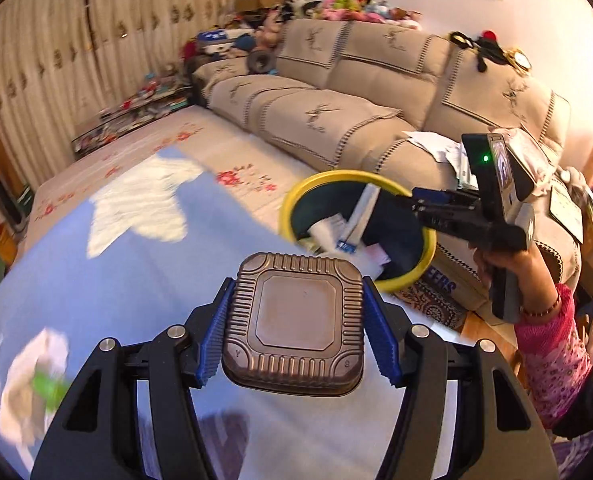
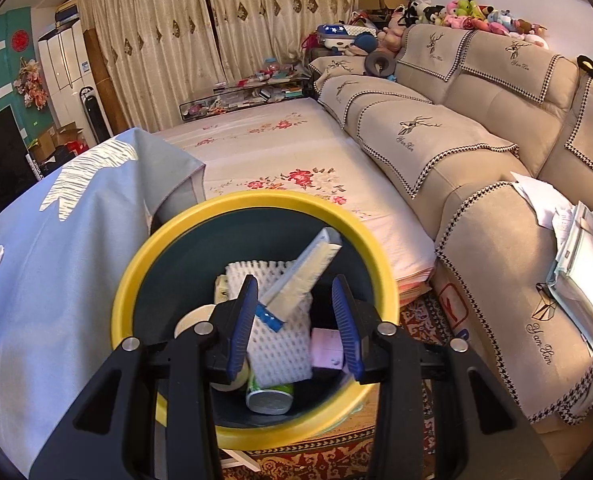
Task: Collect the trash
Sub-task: 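Carry the brown tray over the yellow bin and release it with the left gripper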
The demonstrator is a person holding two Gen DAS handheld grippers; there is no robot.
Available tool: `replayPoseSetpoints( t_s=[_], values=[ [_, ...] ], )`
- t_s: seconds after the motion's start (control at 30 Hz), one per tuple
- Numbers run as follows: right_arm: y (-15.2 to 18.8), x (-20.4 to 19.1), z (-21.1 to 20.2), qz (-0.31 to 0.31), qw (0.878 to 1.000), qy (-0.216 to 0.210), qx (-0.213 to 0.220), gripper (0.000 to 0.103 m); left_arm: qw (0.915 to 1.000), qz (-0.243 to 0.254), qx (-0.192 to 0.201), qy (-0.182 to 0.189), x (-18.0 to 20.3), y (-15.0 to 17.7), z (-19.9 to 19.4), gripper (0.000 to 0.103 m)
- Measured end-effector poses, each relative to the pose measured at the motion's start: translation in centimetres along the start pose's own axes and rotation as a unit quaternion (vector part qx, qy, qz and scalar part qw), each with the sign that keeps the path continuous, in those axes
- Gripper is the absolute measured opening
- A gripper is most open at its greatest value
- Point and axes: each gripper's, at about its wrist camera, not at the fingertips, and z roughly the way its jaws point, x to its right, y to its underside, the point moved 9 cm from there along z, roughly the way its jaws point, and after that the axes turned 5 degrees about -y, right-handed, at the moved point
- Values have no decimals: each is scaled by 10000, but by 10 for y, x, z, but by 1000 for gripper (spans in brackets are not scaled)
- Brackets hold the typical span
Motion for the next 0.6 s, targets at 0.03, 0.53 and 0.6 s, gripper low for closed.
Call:
replayPoseSetpoints(
  t_s=[0.03,0.53,0.6],
  values=[
    [0,5,-1,-10,10000,25,5,37,10000,53,-29,69,9,-12,12,61],
    [6,51,-4,53,9997,222,-24,41,9966,84,-782,254,83,-88,163,61],
    [6,53,-5,60,9997,221,-16,42,9953,20,-922,306,87,-89,177,61]
  ],
)
